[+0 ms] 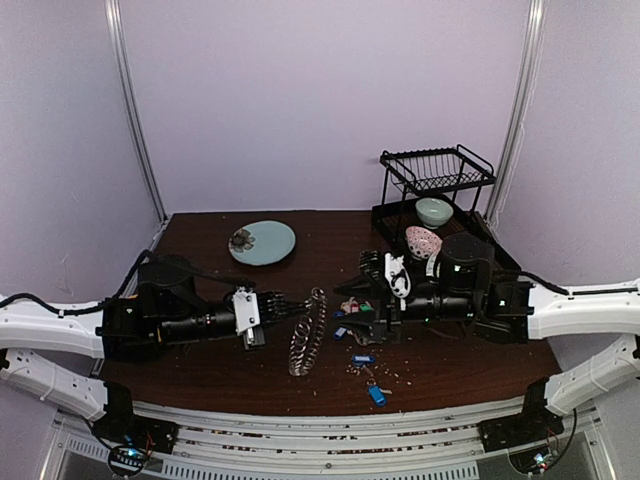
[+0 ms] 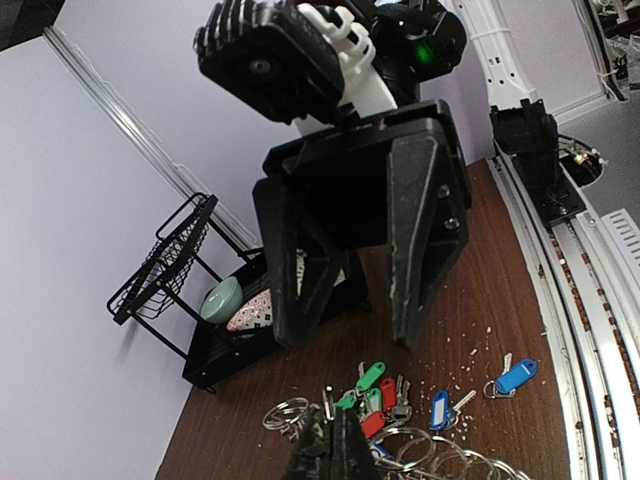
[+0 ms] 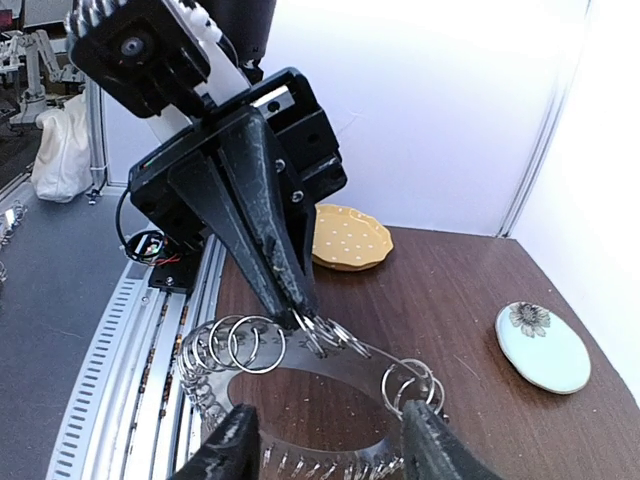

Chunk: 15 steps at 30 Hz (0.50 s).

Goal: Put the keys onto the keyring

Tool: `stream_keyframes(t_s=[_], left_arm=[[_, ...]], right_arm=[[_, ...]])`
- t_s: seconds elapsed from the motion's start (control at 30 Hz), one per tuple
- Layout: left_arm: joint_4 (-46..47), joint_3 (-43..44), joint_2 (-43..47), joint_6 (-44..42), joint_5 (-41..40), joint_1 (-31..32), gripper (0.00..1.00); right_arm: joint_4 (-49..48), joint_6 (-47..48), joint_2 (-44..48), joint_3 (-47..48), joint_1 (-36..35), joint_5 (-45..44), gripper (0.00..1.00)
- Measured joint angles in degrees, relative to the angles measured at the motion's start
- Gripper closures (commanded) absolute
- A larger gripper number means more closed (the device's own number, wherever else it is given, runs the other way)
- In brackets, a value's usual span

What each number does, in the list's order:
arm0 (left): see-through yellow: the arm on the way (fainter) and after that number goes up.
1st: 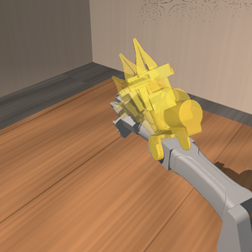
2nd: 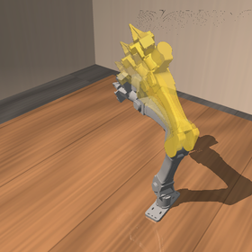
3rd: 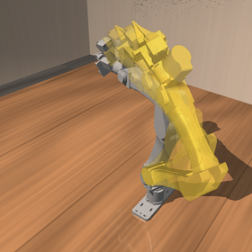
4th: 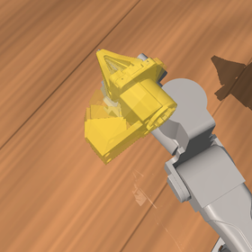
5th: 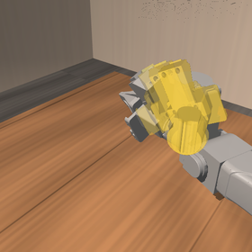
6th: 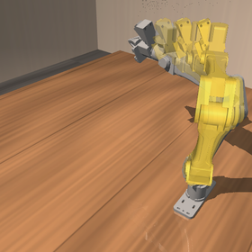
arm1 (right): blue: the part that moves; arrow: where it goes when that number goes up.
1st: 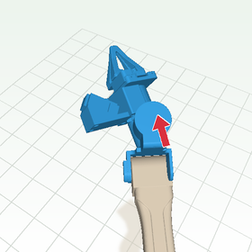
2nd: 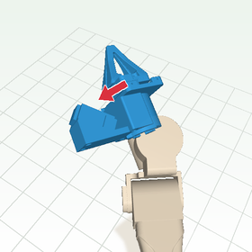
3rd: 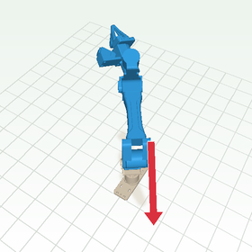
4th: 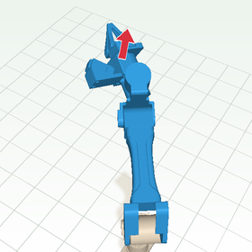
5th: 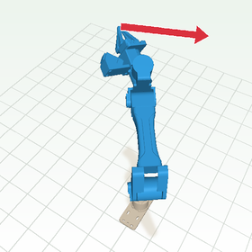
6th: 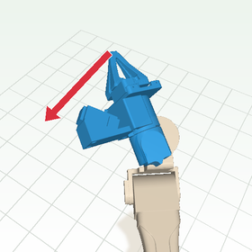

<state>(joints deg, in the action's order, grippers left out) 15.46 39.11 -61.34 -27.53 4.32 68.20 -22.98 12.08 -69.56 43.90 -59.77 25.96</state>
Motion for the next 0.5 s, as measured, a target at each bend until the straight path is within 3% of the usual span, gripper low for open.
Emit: stream_keyframes(t_s=[0.23, 0.5], left_arm=[[0.0, 0.0, 0.0, 0.0, 0.0, 0.0, 1.00], [0.0, 0.0, 0.0, 0.0, 0.0, 0.0, 1.00]], right_arm=[[-1.0, 8.0, -4.2, 3.1, 0.0, 2.8, 0.69], [-2.0, 10.8, -7.0, 5.6, 0.0, 5.8, 0.78]])
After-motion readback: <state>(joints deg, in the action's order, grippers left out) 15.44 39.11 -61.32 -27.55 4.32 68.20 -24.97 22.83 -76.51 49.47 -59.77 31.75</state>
